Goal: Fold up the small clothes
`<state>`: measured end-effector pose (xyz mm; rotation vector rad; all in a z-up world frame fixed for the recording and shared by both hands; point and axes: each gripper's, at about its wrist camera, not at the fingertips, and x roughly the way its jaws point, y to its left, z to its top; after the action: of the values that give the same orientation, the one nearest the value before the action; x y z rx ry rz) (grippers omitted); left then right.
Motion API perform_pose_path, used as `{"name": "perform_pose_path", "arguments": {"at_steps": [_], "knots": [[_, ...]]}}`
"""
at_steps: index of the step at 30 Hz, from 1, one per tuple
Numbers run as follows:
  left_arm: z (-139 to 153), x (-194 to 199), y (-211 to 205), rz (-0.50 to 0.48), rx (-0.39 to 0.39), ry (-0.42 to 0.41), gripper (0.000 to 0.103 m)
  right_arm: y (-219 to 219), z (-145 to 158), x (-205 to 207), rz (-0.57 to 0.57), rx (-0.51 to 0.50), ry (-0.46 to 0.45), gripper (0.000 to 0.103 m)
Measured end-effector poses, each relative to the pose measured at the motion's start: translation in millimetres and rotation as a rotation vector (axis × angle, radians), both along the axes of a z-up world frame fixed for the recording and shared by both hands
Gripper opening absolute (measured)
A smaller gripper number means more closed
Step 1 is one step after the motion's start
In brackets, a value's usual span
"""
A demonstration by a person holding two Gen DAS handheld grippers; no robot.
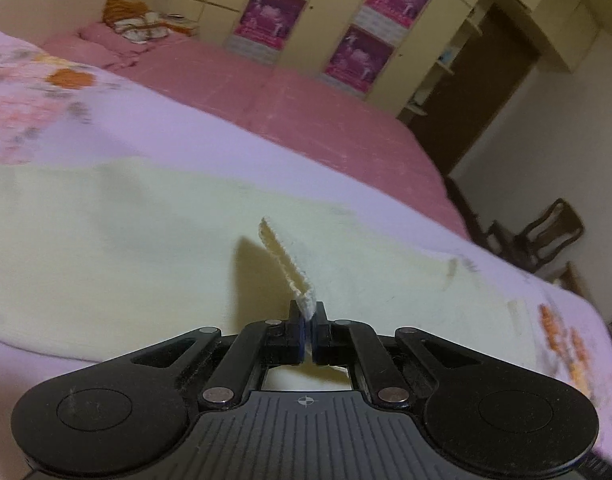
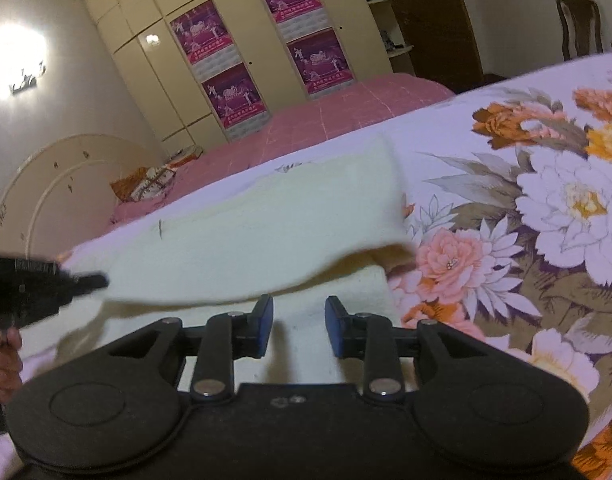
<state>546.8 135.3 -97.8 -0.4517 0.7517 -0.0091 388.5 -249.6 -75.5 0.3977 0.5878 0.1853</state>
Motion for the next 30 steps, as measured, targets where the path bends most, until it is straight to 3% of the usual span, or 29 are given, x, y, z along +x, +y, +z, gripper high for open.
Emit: {"name": "perform_pose_path", "arguments": {"at_steps": [3, 6, 11, 16, 21, 27, 30], "knots": [[-4.4, 0.5, 16.0, 0.006, 0.006, 0.005, 0.003, -7.1, -1.6, 3.7, -0.023, 0.064, -0.002, 0.041], [-7.9, 2.5, 22.4, -0.001, 0.014, 0.004, 0.003, -13.2, -3.4, 10.7, -0.044, 0.12, 0.009, 0.041], [-6.8, -26.3, 32.2, -0.001, 0.009, 0.01, 0.003, -28.8, -11.9, 23.2, -0.096, 0.21, 0.044, 0.039], [-12.0, -39.6, 33.8, 0.007, -0.002, 0.02, 0.003, -40.1, -19.8, 29.5, -0.139, 0.225, 0.076, 0.018], [-15.2, -43.2, 30.0, 0.028, -0.003, 0.018, 0.003, -43.6, -24.8, 29.5, -0.148, 0.223, 0.084, 0.007], [-11.9, -41.3, 37.0, 0.051, 0.005, 0.01, 0.003, -44.4, -26.6, 27.6, -0.142, 0.225, 0.089, 0.006], [-8.2, -49.1, 50.7, 0.147, 0.066, 0.006, 0.003, -44.6, -26.9, 26.8, -0.141, 0.23, 0.092, 0.006]]}}
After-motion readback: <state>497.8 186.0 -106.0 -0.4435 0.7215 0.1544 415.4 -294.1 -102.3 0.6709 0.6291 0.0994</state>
